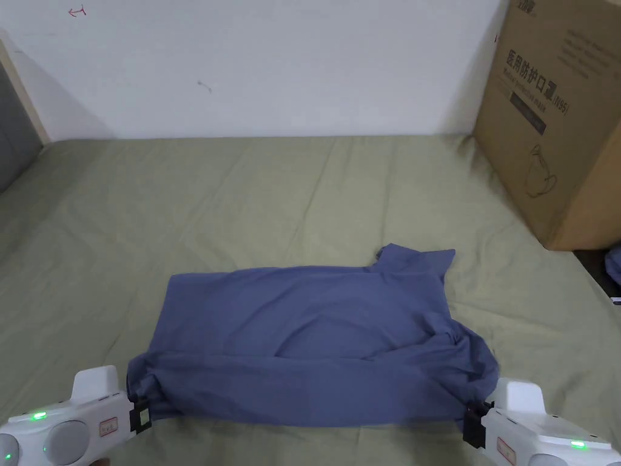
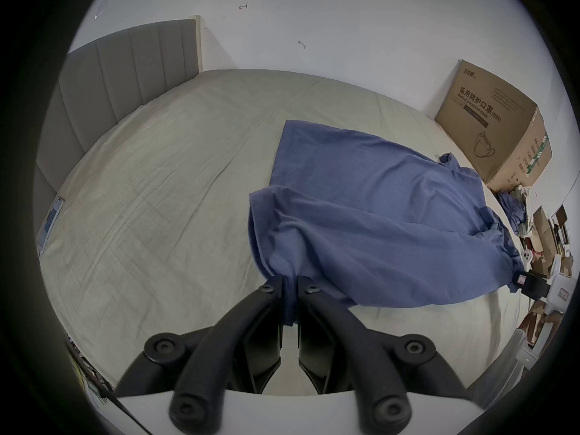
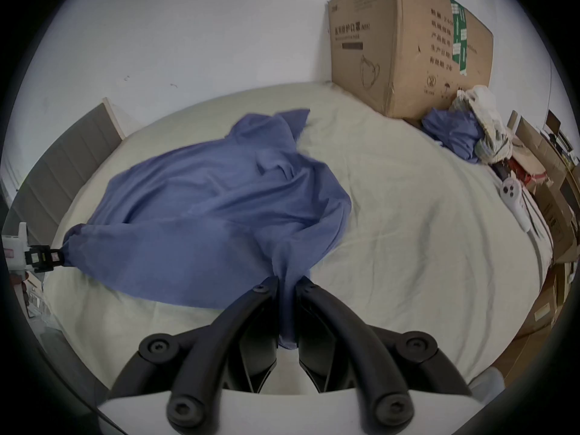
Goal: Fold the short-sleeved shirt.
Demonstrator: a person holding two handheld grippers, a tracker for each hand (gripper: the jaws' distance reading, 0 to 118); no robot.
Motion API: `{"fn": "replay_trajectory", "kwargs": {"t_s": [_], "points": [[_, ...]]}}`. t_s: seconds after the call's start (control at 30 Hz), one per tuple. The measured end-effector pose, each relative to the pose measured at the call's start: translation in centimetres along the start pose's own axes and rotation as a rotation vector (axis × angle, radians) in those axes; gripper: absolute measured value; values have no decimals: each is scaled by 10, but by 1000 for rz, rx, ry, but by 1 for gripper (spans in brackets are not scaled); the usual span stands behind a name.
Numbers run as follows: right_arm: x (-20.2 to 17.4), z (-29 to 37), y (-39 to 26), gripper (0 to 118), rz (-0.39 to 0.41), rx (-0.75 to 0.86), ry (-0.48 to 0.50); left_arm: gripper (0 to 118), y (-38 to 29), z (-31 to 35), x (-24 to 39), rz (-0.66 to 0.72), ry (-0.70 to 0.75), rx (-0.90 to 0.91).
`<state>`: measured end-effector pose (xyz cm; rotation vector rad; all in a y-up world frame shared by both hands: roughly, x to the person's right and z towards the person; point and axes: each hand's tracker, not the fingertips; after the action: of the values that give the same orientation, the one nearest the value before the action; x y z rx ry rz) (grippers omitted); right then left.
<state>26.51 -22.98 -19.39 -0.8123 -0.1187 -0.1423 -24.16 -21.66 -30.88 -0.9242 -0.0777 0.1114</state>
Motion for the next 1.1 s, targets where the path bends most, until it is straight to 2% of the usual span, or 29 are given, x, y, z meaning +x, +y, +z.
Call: {"fn": "replay_trajectory", "kwargs": {"t_s": [0.2,0.27,0.37,0.43,0.5,0.67,0.83,0.87,0.9,0.93,0.97,1.0,1.1], "points": [[17,44,1,8,5,52,10,6,-8,26,-18,17,-5,18],[24,54,-6,8,-10,47,29,6,-17,36,-23,65,-50,17],[30,62,-23,8,-17,20,30,6,-37,45,-28,64,-44,11],[36,60,-35,8,-8,-11,1,6,-49,45,-31,56,-30,-9],[41,53,-47,8,-53,-65,5,6,-60,40,-33,63,-28,-44],[41,23,-66,8,-77,-189,-46,6,-80,18,-32,60,0,-104],[27,23,-68,9,-68,-192,-76,7,-82,14,-28,66,20,-123],[26,26,-66,14,-66,-187,-78,12,-80,14,-28,61,20,-127],[24,30,-64,26,-68,-179,-81,27,-77,17,-27,56,17,-130],[20,37,-59,44,-64,-169,-88,44,-74,20,-25,53,10,-131],[17,44,-53,66,-49,-156,-96,65,-70,24,-23,62,19,-132],[14,53,-47,70,-30,-121,-104,78,-65,31,-20,63,24,-130],[11,78,-20,79,-14,13,-96,90,-47,62,-8,63,-18,16]]}}
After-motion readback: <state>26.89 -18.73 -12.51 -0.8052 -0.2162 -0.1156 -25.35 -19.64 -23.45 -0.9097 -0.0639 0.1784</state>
